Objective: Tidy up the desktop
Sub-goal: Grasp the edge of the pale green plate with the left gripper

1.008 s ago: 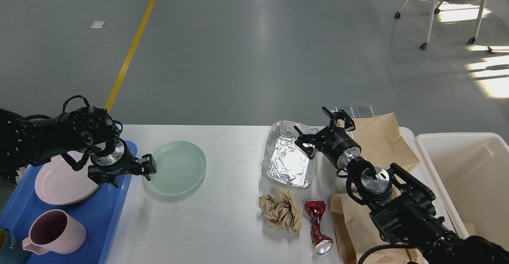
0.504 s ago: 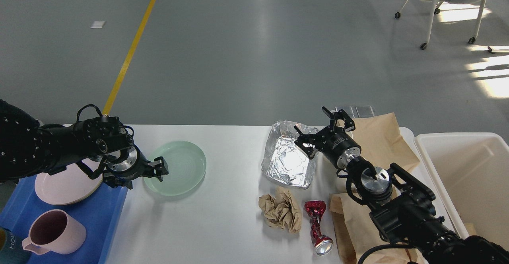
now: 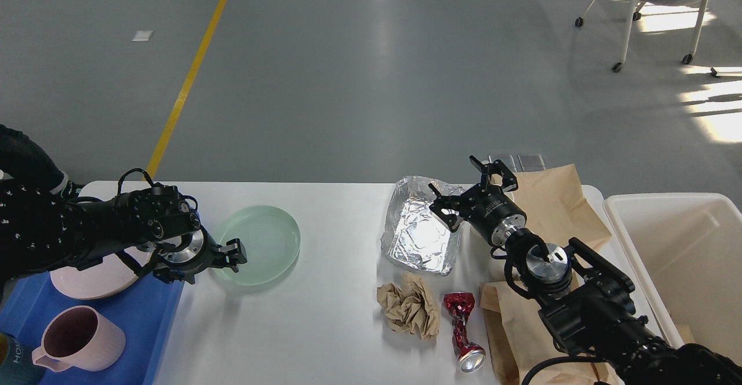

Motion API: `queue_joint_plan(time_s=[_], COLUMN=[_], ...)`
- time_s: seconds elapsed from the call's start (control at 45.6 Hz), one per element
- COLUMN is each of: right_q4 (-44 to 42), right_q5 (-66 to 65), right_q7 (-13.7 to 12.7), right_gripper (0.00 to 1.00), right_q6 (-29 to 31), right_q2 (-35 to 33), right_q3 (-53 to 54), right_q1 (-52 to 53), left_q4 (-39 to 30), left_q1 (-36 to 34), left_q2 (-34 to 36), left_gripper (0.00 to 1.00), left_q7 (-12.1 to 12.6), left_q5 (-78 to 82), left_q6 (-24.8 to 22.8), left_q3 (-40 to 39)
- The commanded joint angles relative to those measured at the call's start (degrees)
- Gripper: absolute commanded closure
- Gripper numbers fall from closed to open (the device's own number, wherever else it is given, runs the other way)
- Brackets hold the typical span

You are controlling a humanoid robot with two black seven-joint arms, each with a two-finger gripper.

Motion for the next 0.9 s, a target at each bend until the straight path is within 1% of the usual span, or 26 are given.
queue_joint_plan(time_s=[0.0,0.307,0.504,0.877], right_q4=[0.0,0.0,0.0,0.0], right_q5=[0.0,0.0,0.0,0.0], right_q7=[0.0,0.0,0.0,0.0], right_gripper=[0.0,0.0,0.0,0.0], right_q6=[0.0,0.0,0.0,0.0], right_q2=[0.0,0.0,0.0,0.0], right_q3=[0.0,0.0,0.0,0.0], right_q1=[0.06,-0.02,-0.02,-0.02], left_q4=[0.17,0.34,0.34,0.34], left_q1=[0.78,1.57,2.01,2.28], left_q2=[-0.18,-0.71,-1.24,-1.24], left_gripper=[0.16,0.17,0.2,0.36], left_q7=[0.0,0.0,0.0,0.0], left_q5=[0.01,0.01,0.01,0.01], left_q6=[1.52,3.98,3.98,3.89], left_q3=[0.0,0.0,0.0,-0.09])
